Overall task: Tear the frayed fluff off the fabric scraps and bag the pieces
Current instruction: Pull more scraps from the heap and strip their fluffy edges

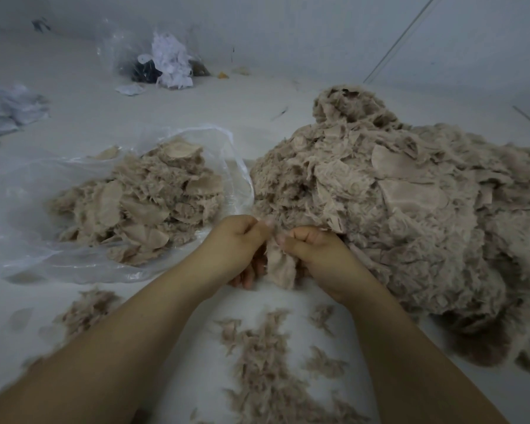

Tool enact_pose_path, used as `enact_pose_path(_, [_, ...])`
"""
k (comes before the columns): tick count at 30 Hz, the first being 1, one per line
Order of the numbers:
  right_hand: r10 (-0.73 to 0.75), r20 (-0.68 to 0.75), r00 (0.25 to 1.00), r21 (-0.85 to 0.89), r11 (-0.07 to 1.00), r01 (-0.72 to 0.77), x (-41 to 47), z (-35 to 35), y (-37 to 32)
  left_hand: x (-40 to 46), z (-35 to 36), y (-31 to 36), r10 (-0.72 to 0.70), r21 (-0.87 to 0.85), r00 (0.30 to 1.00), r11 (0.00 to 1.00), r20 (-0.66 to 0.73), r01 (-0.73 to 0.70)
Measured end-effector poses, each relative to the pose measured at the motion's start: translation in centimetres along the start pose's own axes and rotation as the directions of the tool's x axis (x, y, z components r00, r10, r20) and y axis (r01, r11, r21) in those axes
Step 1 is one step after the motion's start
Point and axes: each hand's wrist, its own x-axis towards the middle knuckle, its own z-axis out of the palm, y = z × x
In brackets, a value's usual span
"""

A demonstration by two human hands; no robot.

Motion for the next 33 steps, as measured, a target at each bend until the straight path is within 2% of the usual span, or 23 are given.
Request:
enact_pose_path(6, [0.078, 0.000, 0.997, 0.083, 0.994, -0.078, 0.1, 0.2, -0.3, 0.0, 0.2, -0.2, 0.019, 0.007, 1.000, 1.000, -0.013, -0.018])
enact_pose_path(11, [0.054, -0.015, 0.998, 0.039, 0.998, -0.053, 0.0, 0.2, -0.3, -0.3, 0.3, 0.2, -0.024, -0.038, 1.000, 0.999, 0.001, 0.024])
enact_pose_path(18, [0.090, -0.054, 0.994, 0.061, 0.994, -0.087, 0.2, 0.5, -0.4, -0.3, -0.2, 0.1, -0.041, -0.115, 0.995, 0.993, -0.087, 0.031])
enact_pose_path(21, [0.134, -0.114, 0.984, 0.185, 0.976, -0.112, 0.1, 0.5, -0.4, -0.3, -1.0, -0.2, -0.073, -0.205, 0.987, 0.978, -0.142, 0.043])
enact_pose_path(23, [0.140, -0.126, 0.982, 0.232, 0.967, -0.108, 0.0, 0.4, -0.5, -0.4, -2.0, -0.3, -0.047, -0.119, 0.998, 0.992, -0.046, 0.042])
enact_pose_path(24, [0.140, -0.121, 0.983, 0.232, 0.967, -0.109, 0.0, 0.4, -0.5, -0.6, -2.5, -0.2, -0.054, -0.046, 0.995, 0.997, 0.083, 0.058])
enact_pose_path(26, [0.149, -0.111, 0.983, 0.239, 0.964, -0.119, 0.1, 0.4, -0.5, -1.2, -3.2, 0.0, -0.118, 0.114, 0.918, 0.990, 0.379, 0.081])
enact_pose_path(27, [0.154, -0.113, 0.982, 0.247, 0.961, -0.122, 0.0, 0.5, -0.5, -1.4, -3.3, 0.1, -0.142, 0.169, 0.881, 0.983, 0.451, 0.072])
enact_pose_path(28, [0.158, -0.116, 0.981, 0.258, 0.958, -0.124, 0.0, 0.5, -0.6, -1.4, -3.3, 0.1, -0.151, 0.196, 0.881, 0.978, 0.449, 0.067])
enact_pose_path(30, [0.157, -0.120, 0.980, 0.282, 0.952, -0.118, 0.0, 0.5, -0.6, -1.1, -3.0, 0.1, -0.149, 0.194, 0.938, 0.977, 0.312, 0.091])
enact_pose_path(33, [0.149, -0.107, 0.983, 0.280, 0.953, -0.114, -0.1, 0.4, -0.6, -0.6, -2.1, 0.3, -0.169, 0.052, 0.980, 0.985, 0.107, 0.164])
